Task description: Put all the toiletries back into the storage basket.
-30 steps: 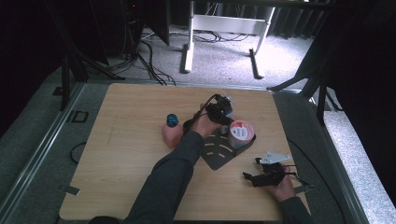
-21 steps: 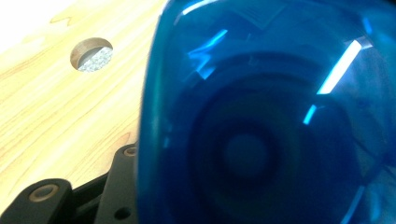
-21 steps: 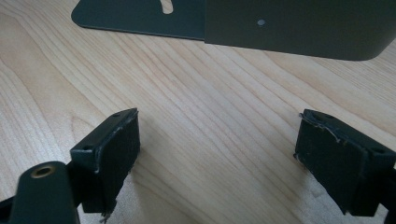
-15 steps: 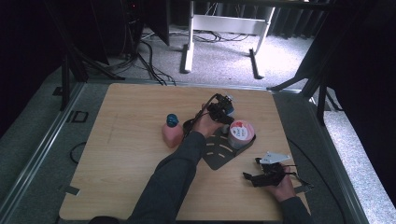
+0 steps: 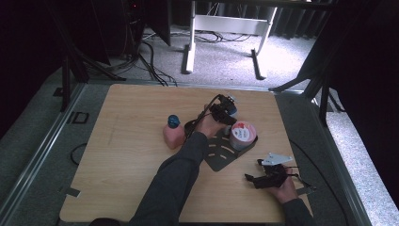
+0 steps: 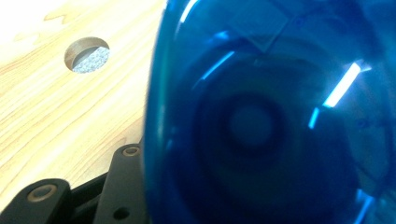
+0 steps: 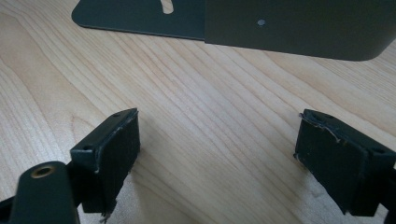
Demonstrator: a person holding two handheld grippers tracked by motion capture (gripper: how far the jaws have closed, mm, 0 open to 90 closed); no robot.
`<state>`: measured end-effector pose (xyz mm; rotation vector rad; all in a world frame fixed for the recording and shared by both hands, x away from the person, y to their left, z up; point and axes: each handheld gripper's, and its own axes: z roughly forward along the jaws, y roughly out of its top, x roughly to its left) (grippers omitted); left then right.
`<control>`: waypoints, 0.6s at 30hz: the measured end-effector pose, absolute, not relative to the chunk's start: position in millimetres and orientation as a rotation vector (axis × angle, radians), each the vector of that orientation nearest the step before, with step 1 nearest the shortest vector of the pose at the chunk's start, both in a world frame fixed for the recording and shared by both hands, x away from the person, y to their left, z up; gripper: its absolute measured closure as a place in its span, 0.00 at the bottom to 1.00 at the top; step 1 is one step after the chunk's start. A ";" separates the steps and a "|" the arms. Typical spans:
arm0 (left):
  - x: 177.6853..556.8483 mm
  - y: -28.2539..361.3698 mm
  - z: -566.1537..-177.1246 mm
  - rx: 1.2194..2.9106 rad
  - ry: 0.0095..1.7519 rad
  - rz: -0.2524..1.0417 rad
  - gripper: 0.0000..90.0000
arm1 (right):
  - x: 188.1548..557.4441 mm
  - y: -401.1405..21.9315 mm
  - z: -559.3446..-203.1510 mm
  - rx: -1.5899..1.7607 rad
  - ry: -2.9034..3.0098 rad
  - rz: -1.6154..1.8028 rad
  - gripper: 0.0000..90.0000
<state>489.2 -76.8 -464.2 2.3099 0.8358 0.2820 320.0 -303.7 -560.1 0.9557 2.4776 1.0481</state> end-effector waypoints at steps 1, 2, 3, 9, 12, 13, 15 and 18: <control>489.4 -77.3 -464.2 2.311 0.834 0.282 0.60 | 320.0 -303.7 -560.1 0.955 2.478 1.049 0.15; 489.4 -77.3 -464.2 2.311 0.834 0.282 0.60 | 320.0 -303.7 -560.1 0.955 2.478 1.049 0.15; 489.8 -78.1 -464.8 2.306 0.834 0.287 0.60 | 320.1 -303.7 -560.1 0.954 2.478 1.048 0.15; 491.2 -77.9 -465.3 2.280 0.850 0.254 0.56 | 320.1 -303.8 -560.1 0.954 2.478 1.048 0.15; 490.9 -77.4 -465.2 2.276 0.856 0.242 0.52 | 320.1 -303.8 -560.2 0.954 2.478 1.048 0.15; 490.7 -77.1 -465.1 2.277 0.855 0.239 0.52 | 320.1 -303.8 -560.2 0.953 2.478 1.048 0.15; 489.8 -76.3 -464.2 2.273 0.853 0.239 0.52 | 320.1 -303.8 -560.2 0.954 2.477 1.049 0.15; 488.5 -75.5 -463.4 2.270 0.849 0.241 0.52 | 320.0 -303.7 -560.1 0.956 2.478 1.049 0.15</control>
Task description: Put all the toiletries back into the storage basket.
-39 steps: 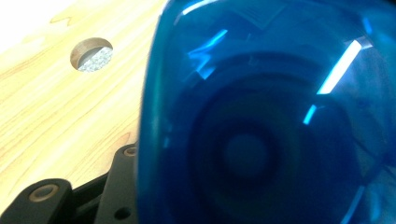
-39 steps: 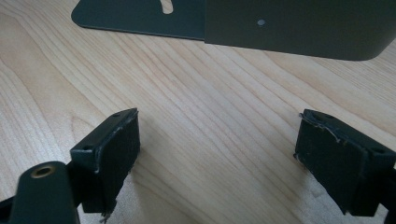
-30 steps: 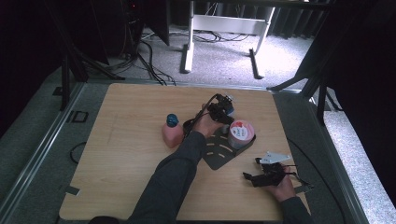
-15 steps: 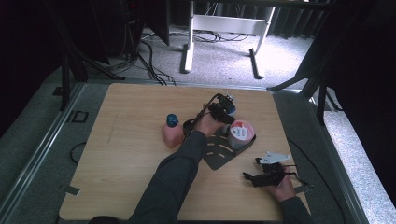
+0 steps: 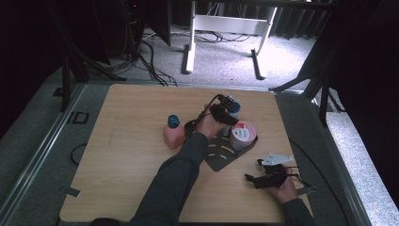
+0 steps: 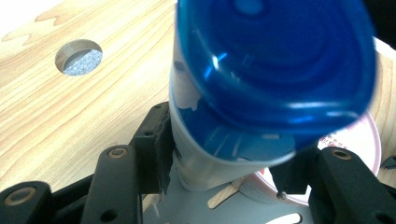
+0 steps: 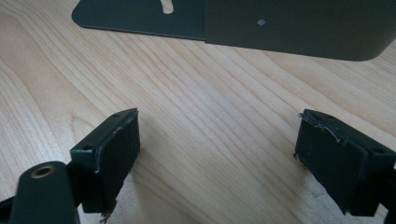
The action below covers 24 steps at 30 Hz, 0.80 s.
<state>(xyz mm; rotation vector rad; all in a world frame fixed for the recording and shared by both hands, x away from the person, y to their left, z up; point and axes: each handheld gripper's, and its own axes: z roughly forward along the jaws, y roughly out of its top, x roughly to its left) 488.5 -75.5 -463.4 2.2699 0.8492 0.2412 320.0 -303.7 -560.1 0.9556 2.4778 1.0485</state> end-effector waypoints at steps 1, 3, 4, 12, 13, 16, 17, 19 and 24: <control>488.2 -75.2 -463.5 2.270 0.850 0.242 0.52 | 320.0 -303.7 -560.1 0.956 2.478 1.049 0.15; 487.7 -74.1 -463.4 2.267 0.849 0.241 0.53 | 320.0 -303.7 -560.1 0.956 2.478 1.048 0.15; 487.3 -73.3 -463.2 2.264 0.854 0.236 0.53 | 319.9 -303.7 -560.1 0.956 2.478 1.049 0.15; 484.8 -68.5 -461.7 2.247 0.854 0.220 0.52 | 319.9 -303.6 -560.1 0.957 2.478 1.049 0.15; 484.5 -67.9 -461.9 2.243 0.855 0.217 0.51 | 319.9 -303.6 -560.0 0.957 2.478 1.048 0.15; 482.7 -66.2 -461.8 2.242 0.854 0.212 0.50 | 319.9 -303.7 -560.1 0.956 2.478 1.048 0.15; 481.7 -65.7 -461.7 2.242 0.855 0.211 0.50 | 319.9 -303.7 -560.0 0.957 2.478 1.048 0.15; 480.1 -64.0 -461.2 2.245 0.851 0.212 0.50 | 319.9 -303.6 -560.0 0.957 2.478 1.049 0.15; 476.4 -58.5 -460.8 2.264 0.846 0.215 0.49 | 319.9 -303.6 -560.1 0.957 2.478 1.049 0.15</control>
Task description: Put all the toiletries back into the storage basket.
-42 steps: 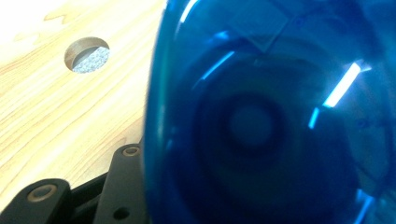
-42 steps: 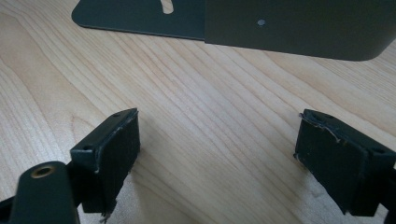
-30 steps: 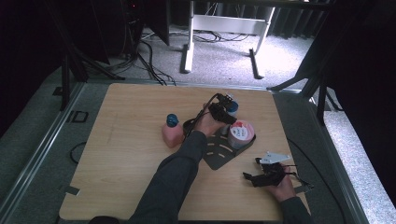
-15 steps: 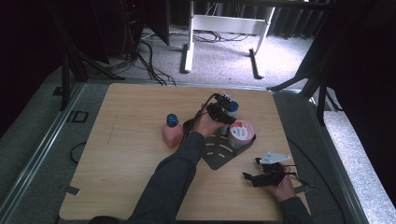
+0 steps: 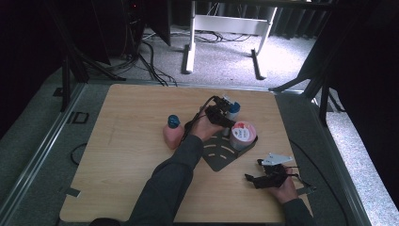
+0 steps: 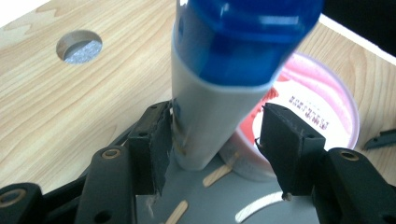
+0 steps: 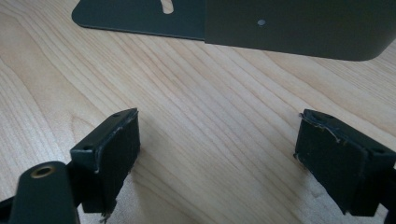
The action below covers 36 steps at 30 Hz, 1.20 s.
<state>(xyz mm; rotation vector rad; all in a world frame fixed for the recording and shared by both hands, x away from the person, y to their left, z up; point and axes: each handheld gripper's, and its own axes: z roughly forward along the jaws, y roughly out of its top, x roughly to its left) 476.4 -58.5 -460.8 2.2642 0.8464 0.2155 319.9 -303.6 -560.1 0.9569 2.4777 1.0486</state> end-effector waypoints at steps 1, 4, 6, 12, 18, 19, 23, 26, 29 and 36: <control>476.4 -58.5 -460.8 2.264 0.846 0.215 0.48 | 319.9 -303.6 -560.1 0.957 2.478 1.049 0.15; 471.1 -55.1 -458.7 2.276 0.827 0.220 0.48 | 319.9 -303.6 -560.1 0.957 2.478 1.049 0.15; 468.2 -54.4 -457.4 2.277 0.822 0.220 0.48 | 319.8 -303.6 -560.0 0.959 2.478 1.048 0.15; 457.5 -49.6 -454.2 2.286 0.778 0.240 0.48 | 319.9 -303.6 -560.1 0.958 2.478 1.048 0.15; 446.2 -39.1 -449.0 2.285 0.754 0.269 0.48 | 319.9 -303.6 -560.0 0.958 2.478 1.049 0.15; 444.6 -37.6 -447.3 2.286 0.747 0.272 0.48 | 319.9 -303.6 -560.0 0.958 2.479 1.049 0.15; 435.5 -33.0 -440.2 2.286 0.723 0.302 0.48 | 319.9 -303.6 -560.1 0.958 2.478 1.049 0.15; 428.5 -29.1 -436.7 2.299 0.701 0.312 0.49 | 319.9 -303.6 -560.1 0.958 2.478 1.048 0.15; 422.8 -25.0 -433.3 2.305 0.688 0.330 0.49 | 319.9 -303.6 -560.0 0.958 2.479 1.049 0.15; 411.6 -13.3 -430.2 2.265 0.678 0.347 0.48 | 319.9 -303.6 -560.1 0.957 2.478 1.048 0.15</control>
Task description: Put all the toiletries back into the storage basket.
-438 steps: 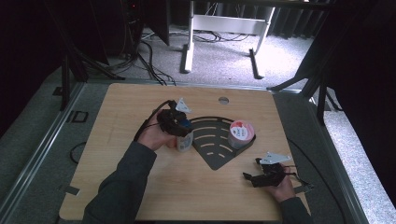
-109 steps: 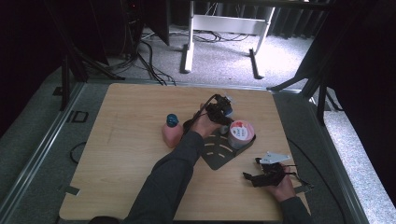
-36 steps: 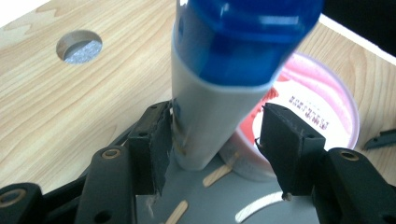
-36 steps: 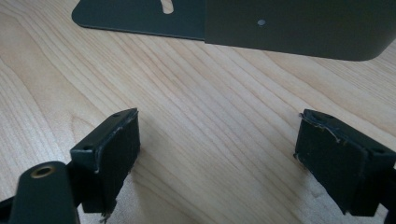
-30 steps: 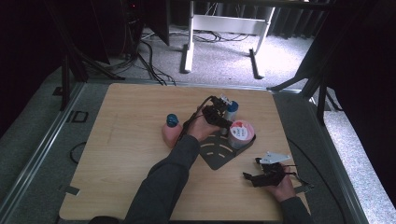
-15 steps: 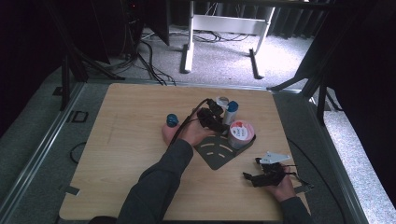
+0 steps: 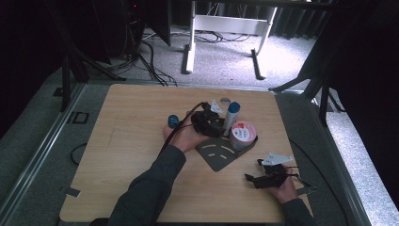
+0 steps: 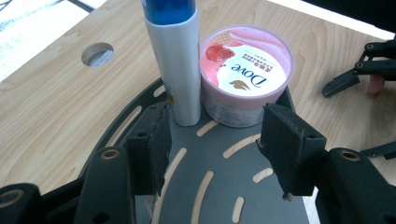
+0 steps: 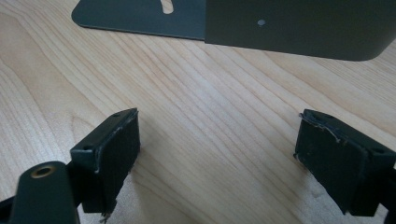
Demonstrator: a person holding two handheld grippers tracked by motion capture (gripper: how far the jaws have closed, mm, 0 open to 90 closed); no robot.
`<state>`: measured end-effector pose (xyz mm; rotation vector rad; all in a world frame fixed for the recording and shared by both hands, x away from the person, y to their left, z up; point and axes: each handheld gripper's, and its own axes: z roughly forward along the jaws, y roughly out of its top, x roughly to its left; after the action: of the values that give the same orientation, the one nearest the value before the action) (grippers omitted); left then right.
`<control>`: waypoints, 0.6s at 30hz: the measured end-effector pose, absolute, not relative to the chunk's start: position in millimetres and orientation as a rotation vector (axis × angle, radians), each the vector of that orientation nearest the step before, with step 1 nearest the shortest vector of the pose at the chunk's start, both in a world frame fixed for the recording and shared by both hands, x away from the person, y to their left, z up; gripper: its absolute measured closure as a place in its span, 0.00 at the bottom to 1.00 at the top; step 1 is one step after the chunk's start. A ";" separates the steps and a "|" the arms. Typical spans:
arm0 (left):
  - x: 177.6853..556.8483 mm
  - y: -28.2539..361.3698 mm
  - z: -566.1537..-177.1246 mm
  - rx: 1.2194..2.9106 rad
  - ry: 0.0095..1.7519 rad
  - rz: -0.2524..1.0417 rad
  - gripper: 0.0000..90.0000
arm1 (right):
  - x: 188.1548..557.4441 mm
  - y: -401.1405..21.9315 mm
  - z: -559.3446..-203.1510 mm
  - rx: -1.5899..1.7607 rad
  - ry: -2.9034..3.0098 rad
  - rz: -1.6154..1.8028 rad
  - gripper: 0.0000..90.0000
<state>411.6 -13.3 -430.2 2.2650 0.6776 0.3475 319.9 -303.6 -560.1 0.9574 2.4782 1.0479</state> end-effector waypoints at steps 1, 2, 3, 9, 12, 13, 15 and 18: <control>411.1 -12.4 -430.1 2.270 0.675 0.351 0.47 | 319.9 -303.6 -560.1 0.957 2.478 1.048 0.15; 410.1 -11.7 -430.1 2.270 0.678 0.357 0.46 | 319.9 -303.6 -560.1 0.957 2.478 1.048 0.15; 410.1 -11.7 -430.1 2.270 0.678 0.357 0.46 | 319.9 -303.6 -560.1 0.957 2.478 1.048 0.15; 405.0 -4.0 -428.0 2.248 0.678 0.362 0.42 | 319.9 -303.6 -560.1 0.957 2.478 1.048 0.15; 402.0 0.7 -428.4 2.233 0.683 0.363 0.41 | 319.9 -303.6 -560.1 0.957 2.478 1.048 0.15; 401.3 2.1 -428.9 2.233 0.683 0.372 0.41 | 319.9 -303.6 -560.1 0.957 2.478 1.048 0.15; 399.5 4.8 -429.7 2.239 0.686 0.388 0.40 | 320.0 -303.6 -560.1 0.956 2.477 1.048 0.15; 397.0 8.0 -429.9 2.241 0.681 0.398 0.38 | 319.9 -303.6 -560.1 0.956 2.477 1.048 0.15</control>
<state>397.0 8.0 -429.9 2.2407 0.6813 0.3979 319.9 -303.6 -560.1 0.9558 2.4773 1.0479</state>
